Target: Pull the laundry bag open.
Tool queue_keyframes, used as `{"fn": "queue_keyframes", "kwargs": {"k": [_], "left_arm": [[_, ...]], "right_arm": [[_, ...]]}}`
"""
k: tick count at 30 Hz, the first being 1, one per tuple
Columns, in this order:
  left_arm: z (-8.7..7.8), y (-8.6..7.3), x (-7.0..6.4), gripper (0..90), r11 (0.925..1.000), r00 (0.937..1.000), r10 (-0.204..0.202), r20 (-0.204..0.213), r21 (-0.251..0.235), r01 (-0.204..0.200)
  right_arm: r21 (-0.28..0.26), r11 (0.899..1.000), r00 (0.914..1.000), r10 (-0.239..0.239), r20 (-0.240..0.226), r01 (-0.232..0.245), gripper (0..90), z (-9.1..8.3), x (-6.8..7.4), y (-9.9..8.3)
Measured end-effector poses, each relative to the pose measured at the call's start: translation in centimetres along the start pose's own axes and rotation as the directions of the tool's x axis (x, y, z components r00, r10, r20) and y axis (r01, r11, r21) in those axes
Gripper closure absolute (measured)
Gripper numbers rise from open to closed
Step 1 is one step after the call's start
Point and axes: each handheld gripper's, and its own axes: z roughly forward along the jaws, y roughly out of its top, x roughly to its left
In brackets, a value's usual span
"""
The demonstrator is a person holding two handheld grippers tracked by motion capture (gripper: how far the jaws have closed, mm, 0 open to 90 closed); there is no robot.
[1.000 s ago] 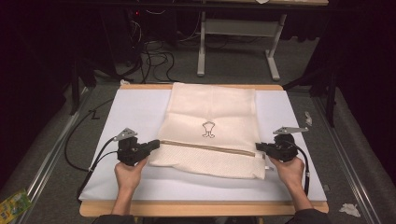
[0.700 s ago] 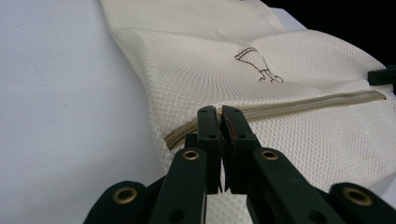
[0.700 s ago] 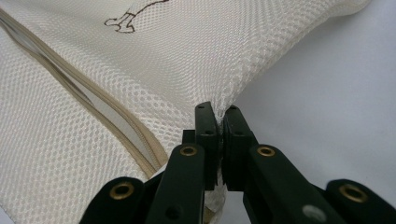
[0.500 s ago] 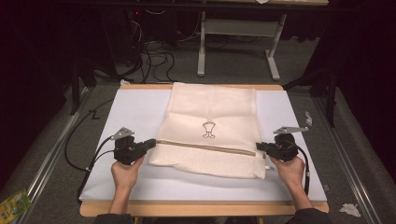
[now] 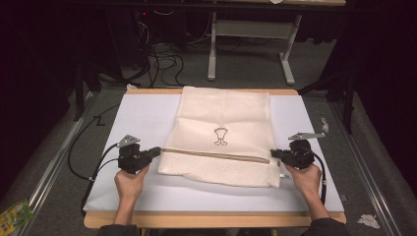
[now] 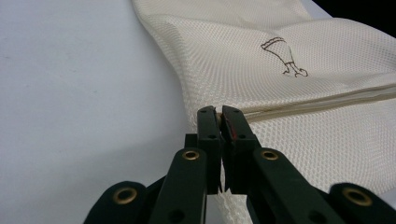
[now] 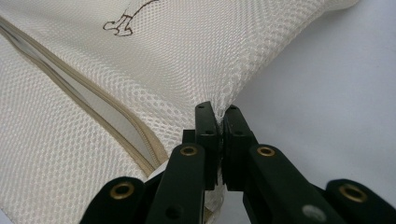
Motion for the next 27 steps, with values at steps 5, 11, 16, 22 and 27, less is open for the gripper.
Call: {"fn": "queue_keyframes", "kwargs": {"k": [5,11,16,22,27], "left_arm": [[0.1,-0.3,-0.7,87.2,0.9993,0.9987,0.035,-0.037,0.016,-0.034],[0.1,-0.5,-1.2,87.2,0.9974,0.9964,0.065,-0.055,0.035,-0.063],[0.1,-0.4,-1.4,87.2,0.997,0.9949,0.07,-0.074,0.04,-0.067],[0.8,-0.5,-1.7,87.2,0.9967,0.9967,0.069,-0.043,0.046,-0.067],[1.5,-0.4,-1.7,87.2,0.9972,0.9982,0.055,-0.023,0.052,-0.054]], "right_arm": [[-0.003,1.0,0.9999,0.0,0.015,0.0,88.3,-0.5,0.1,0.5],[-0.03,1.0,0.9999,0.005,0.012,-0.004,88.3,-1.0,-0.2,0.7],[-0.012,1.0,0.9999,-0.009,0.006,0.009,88.5,-0.7,-0.3,0.4],[-0.007,1.0,0.9996,0.005,0.027,-0.005,88.4,-0.7,-0.6,0.3],[-0.011,1.0,0.9987,0.025,0.045,-0.025,88.2,-0.4,-0.7,0.2]]}}
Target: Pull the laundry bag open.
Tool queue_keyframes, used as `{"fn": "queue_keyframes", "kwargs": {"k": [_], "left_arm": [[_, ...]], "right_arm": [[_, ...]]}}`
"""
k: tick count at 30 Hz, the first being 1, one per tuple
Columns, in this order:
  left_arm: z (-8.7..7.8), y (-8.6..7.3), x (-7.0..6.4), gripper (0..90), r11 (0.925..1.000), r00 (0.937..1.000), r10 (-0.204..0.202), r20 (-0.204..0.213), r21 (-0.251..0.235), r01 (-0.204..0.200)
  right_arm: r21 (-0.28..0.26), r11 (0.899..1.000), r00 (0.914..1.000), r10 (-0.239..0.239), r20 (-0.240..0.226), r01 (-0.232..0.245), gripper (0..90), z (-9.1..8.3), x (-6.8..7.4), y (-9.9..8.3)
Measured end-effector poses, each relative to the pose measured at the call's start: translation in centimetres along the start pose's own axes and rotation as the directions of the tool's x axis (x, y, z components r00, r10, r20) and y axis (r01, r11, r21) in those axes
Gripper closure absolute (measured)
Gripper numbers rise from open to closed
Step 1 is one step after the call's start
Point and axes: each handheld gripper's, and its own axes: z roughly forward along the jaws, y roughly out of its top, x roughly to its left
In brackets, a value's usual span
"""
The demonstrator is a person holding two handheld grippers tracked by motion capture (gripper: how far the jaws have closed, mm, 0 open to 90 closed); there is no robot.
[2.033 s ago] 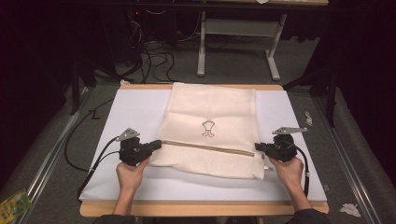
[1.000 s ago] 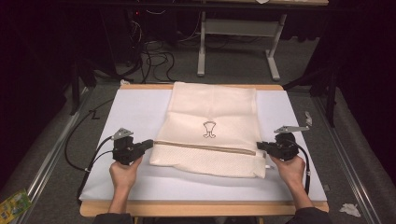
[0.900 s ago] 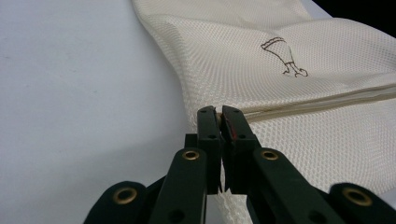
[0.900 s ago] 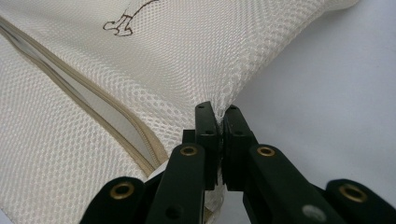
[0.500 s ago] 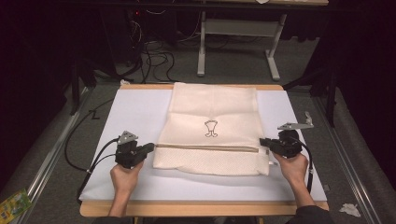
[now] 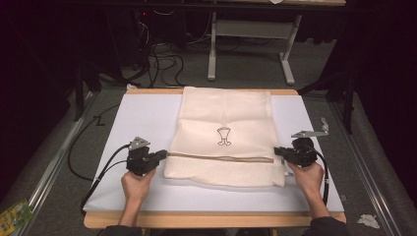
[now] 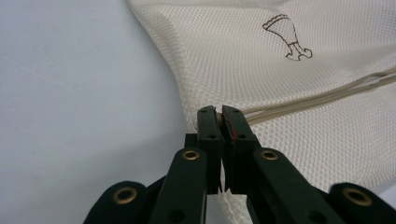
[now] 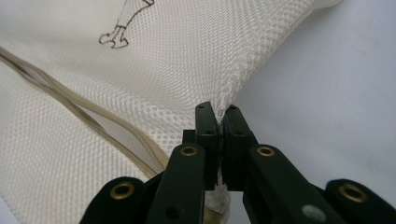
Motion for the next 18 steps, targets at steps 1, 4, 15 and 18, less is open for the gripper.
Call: {"fn": "queue_keyframes", "kwargs": {"k": [1,4,15,18], "left_arm": [[0.0,0.0,0.0,87.1,1.0,1.0,0.0,0.002,0.0,0.0],[0.1,-0.2,-0.2,87.0,1.0,1.0,0.007,-0.002,0.006,-0.007],[0.9,-0.4,-0.2,86.5,0.9995,0.9999,0.009,0.008,0.029,-0.009],[1.3,-0.9,-0.6,86.2,0.999,0.9998,0.02,0.006,0.04,-0.02]], "right_arm": [[-0.003,1.0,1.0,0.006,-0.004,-0.006,88.0,0.0,-0.1,-0.1],[0.006,1.0,1.0,0.003,-0.007,-0.003,87.6,0.4,-0.5,-0.2],[0.033,0.999,0.9999,0.005,0.016,-0.006,86.2,1.9,-0.8,-0.7],[0.068,0.997,0.999,-0.027,0.034,0.025,86.2,2.6,-0.9,-0.8]]}}
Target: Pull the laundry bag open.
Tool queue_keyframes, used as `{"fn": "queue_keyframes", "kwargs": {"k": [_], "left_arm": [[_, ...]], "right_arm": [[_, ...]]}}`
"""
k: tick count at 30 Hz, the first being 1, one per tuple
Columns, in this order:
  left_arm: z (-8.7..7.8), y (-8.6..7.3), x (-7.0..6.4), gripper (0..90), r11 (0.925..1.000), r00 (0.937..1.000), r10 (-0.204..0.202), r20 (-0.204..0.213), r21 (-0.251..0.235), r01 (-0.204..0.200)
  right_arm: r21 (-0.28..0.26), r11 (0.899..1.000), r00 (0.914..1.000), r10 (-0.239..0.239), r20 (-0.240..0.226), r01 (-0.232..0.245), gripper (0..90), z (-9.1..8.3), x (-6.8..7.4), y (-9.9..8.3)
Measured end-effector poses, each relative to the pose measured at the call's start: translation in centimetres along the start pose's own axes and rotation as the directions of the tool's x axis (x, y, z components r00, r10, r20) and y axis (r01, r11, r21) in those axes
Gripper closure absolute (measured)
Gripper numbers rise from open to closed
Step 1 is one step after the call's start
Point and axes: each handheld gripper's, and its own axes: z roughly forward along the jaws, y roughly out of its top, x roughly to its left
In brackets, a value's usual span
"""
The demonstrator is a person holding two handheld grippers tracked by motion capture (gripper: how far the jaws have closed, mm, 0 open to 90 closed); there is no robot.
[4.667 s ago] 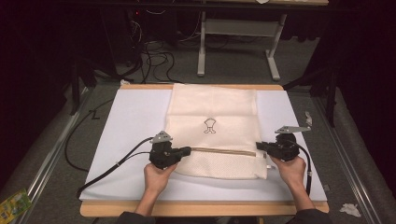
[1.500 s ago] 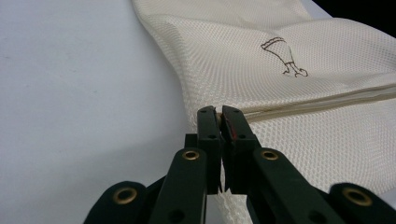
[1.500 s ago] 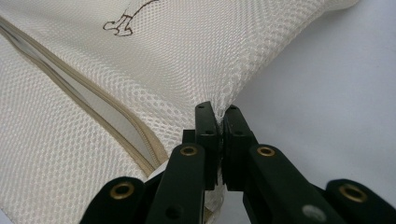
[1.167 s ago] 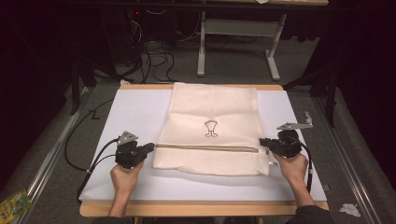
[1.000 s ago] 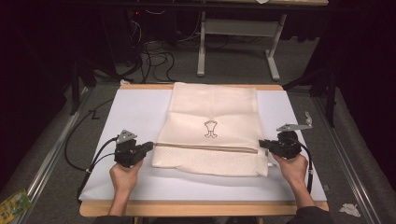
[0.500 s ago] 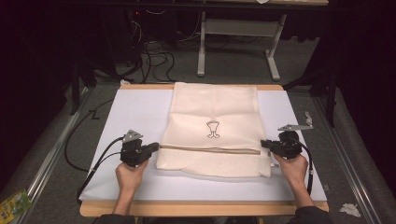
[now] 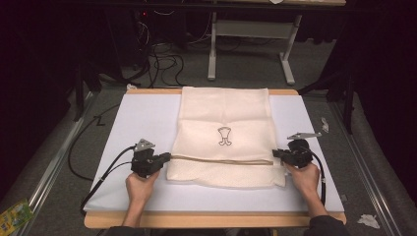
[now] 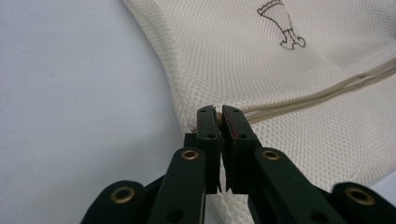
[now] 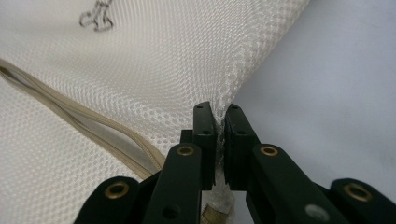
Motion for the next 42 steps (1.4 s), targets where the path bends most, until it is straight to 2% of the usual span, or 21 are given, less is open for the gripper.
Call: {"fn": "queue_keyframes", "kwargs": {"k": [2,9,10,12,13,15,16,19,20,21,23,25,26,27,28,31,36,42], "left_arm": [[0.1,-0.1,0.0,86.3,1.0,1.0,0.0,-0.006,0.004,0.0],[0.4,-0.5,-0.2,84.6,0.9997,0.9998,0.019,-0.008,0.017,-0.019],[0.5,-0.5,-0.3,80.9,0.9999,0.9999,0.012,0.009,0.01,-0.012],[0.6,-0.5,-0.4,77.7,0.9999,0.9999,0.009,0.014,0.007,-0.009],[0.8,-0.6,-0.5,76.1,1.0,0.9999,0.003,0.016,0.001,-0.003],[0.9,-0.6,-0.5,70.7,1.0,0.9999,0.004,0.01,-0.001,-0.004],[0.9,-0.7,-0.6,68.2,0.9999,0.9999,0.013,-0.003,-0.006,-0.013],[0.7,-0.7,-0.6,61.6,0.9997,0.9997,0.02,-0.01,-0.016,-0.02],[0.4,-0.5,-0.5,59.6,0.9994,0.9997,0.015,-0.017,-0.03,-0.015],[0.4,-0.5,-0.5,57.8,0.9994,0.9997,0.015,-0.017,-0.03,-0.015],[-0.1,-0.2,-0.4,55.3,0.9984,0.9998,0.013,-0.016,-0.054,-0.014],[-0.4,0.0,-0.3,50.9,0.9974,0.9999,0.005,-0.013,-0.072,-0.006],[-0.8,0.2,-0.2,48.3,0.9957,0.9995,-0.007,-0.032,-0.092,0.004],[-0.8,0.2,-0.2,47.8,0.9957,0.9995,-0.007,-0.032,-0.092,0.004],[-1.2,0.4,-0.1,46.8,0.9929,0.9993,-0.01,-0.035,-0.119,0.006],[-1.5,0.5,0.0,45.2,0.9902,0.9993,-0.01,-0.035,-0.139,0.005],[-2.8,0.8,0.5,43.6,0.9835,0.9989,0.006,-0.046,-0.18,-0.014],[-3.8,0.9,0.9,43.1,0.9763,0.9984,0.011,-0.056,-0.215,-0.023]], "right_arm": [[0.018,1.0,0.9999,-0.015,0.006,0.015,86.1,0.4,0.0,0.1],[0.024,1.0,0.9999,0.004,0.013,-0.004,82.9,0.9,-0.2,-0.1],[0.015,1.0,0.9999,0.009,0.013,-0.009,79.5,0.8,-0.2,-0.1],[0.015,1.0,0.9999,0.009,0.014,-0.009,77.5,0.8,-0.2,-0.1],[0.016,1.0,0.9995,-0.004,0.032,0.004,71.7,0.9,0.0,0.0],[0.015,1.0,0.9992,-0.008,0.039,0.007,68.5,0.9,0.1,0.0],[0.016,1.0,0.9987,-0.013,0.048,0.012,63.6,1.0,0.2,0.2],[0.009,1.0,0.9979,-0.02,0.061,0.02,59.8,0.8,0.3,0.2],[-0.007,1.0,0.9975,-0.019,0.068,0.019,57.1,0.5,0.3,0.1],[-0.007,1.0,0.9975,-0.019,0.068,0.019,57.1,0.5,0.3,0.1],[-0.05,0.999,0.9971,-0.009,0.075,0.012,56.0,-0.6,0.3,0.2],[-0.062,0.998,0.9972,-0.009,0.074,0.014,56.2,-0.8,0.3,0.2],[-0.107,0.994,0.998,0.006,0.062,0.001,56.4,-1.7,0.3,0.2],[-0.123,0.992,0.9983,0.013,0.056,-0.006,56.5,-1.9,0.3,0.1],[-0.141,0.99,0.9986,0.021,0.048,-0.014,56.5,-2.2,0.2,0.1],[-0.155,0.988,0.9985,0.026,0.048,-0.018,56.6,-2.6,0.1,0.0],[-0.214,0.976,0.9985,0.039,0.038,-0.03,56.5,-4.4,-0.2,-0.2],[-0.244,0.969,0.9979,0.047,0.044,-0.035,56.4,-5.6,-0.6,-0.5]]}}
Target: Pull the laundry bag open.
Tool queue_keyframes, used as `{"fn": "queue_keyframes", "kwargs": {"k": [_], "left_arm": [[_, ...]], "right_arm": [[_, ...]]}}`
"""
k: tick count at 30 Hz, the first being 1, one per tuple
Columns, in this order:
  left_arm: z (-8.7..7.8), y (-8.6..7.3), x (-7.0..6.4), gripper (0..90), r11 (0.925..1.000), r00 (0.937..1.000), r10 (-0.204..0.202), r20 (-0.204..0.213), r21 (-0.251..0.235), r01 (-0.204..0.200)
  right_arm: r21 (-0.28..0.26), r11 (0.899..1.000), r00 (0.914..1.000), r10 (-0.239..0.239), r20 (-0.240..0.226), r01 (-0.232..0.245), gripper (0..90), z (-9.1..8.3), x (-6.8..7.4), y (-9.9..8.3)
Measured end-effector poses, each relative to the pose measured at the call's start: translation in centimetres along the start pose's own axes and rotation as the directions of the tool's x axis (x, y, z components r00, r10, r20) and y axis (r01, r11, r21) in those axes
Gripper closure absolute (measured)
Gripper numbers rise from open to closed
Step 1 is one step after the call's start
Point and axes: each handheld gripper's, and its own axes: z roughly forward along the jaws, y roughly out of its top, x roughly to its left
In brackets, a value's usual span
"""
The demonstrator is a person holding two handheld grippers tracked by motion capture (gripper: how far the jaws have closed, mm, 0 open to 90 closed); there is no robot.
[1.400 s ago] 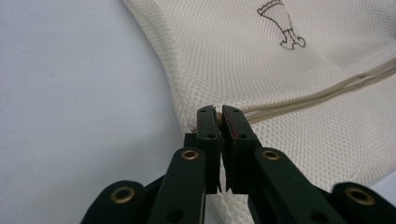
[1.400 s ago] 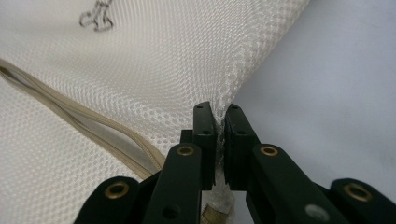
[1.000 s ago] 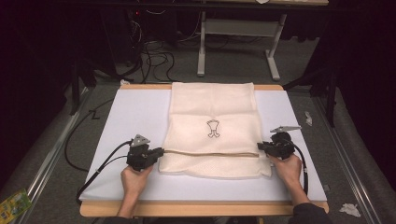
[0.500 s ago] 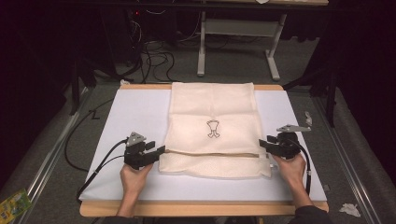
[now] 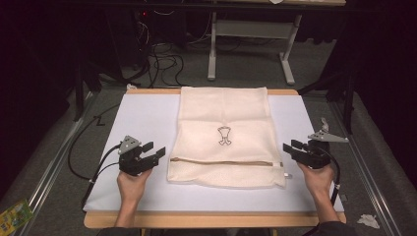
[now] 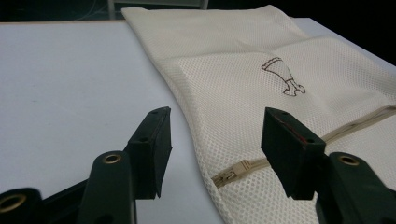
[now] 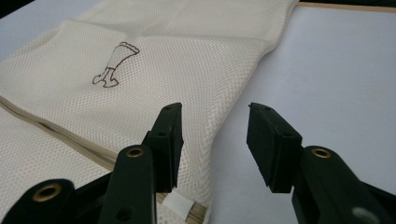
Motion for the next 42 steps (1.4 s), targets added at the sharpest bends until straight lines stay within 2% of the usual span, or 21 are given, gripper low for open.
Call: {"fn": "queue_keyframes", "kwargs": {"k": [4,8,9,16,21,25,29,30,32,34,42], "left_arm": [[-0.5,0.1,0.3,43.0,0.9999,0.9999,0.009,-0.014,-0.011,-0.01],[-0.8,-0.1,0.8,42.2,0.9997,0.9998,-0.013,-0.012,-0.02,0.013],[-1.2,-0.3,1.1,41.7,0.9995,0.9993,-0.02,-0.032,-0.025,0.019],[-2.4,-1.0,2.2,40.3,0.9987,0.9968,-0.037,-0.071,-0.038,0.035],[-2.9,-1.8,2.9,40.3,0.9961,0.993,-0.08,-0.087,-0.045,0.076],[-2.9,-2.4,3.2,40.5,0.9954,0.9895,-0.092,-0.112,-0.036,0.089],[-2.8,-2.7,3.5,40.6,0.9933,0.986,-0.113,-0.123,-0.038,0.109],[-2.6,-2.9,3.7,40.6,0.9925,0.9844,-0.121,-0.128,-0.033,0.118],[-2.4,-3.0,3.7,40.5,0.9923,0.9835,-0.124,-0.132,-0.026,0.122],[-1.9,-3.5,4.0,40.5,0.9906,0.98,-0.136,-0.145,-0.008,0.137],[0.0,-4.1,5.0,40.4,0.9857,0.9736,-0.164,-0.159,0.013,0.168]], "right_arm": [[-0.031,0.999,0.9999,0.012,0.005,-0.012,56.2,-0.9,-0.3,-0.1],[-0.055,0.998,0.9998,0.02,0.008,-0.019,55.4,-1.5,-0.7,-0.3],[-0.067,0.997,0.9995,0.03,0.014,-0.029,54.9,-1.9,-0.9,-0.5],[-0.107,0.993,0.998,0.054,0.034,-0.05,53.1,-3.2,-1.8,-1.4],[-0.117,0.991,0.9957,0.079,0.049,-0.072,53.2,-4.0,-2.6,-2.3],[-0.106,0.991,0.994,0.089,0.064,-0.082,53.6,-4.2,-3.1,-3.2],[-0.085,0.992,0.9906,0.101,0.092,-0.093,54.2,-4.2,-3.5,-4.0],[-0.076,0.992,0.9871,0.114,0.113,-0.105,54.8,-4.1,-3.8,-4.5],[-0.073,0.992,0.9863,0.114,0.119,-0.106,54.9,-4.1,-3.9,-4.7],[-0.073,0.99,0.9834,0.129,0.128,-0.12,55.5,-3.9,-4.3,-5.2],[-0.03,0.989,0.9783,0.149,0.144,-0.147,55.8,-2.4,-5.0,-5.9]]}}
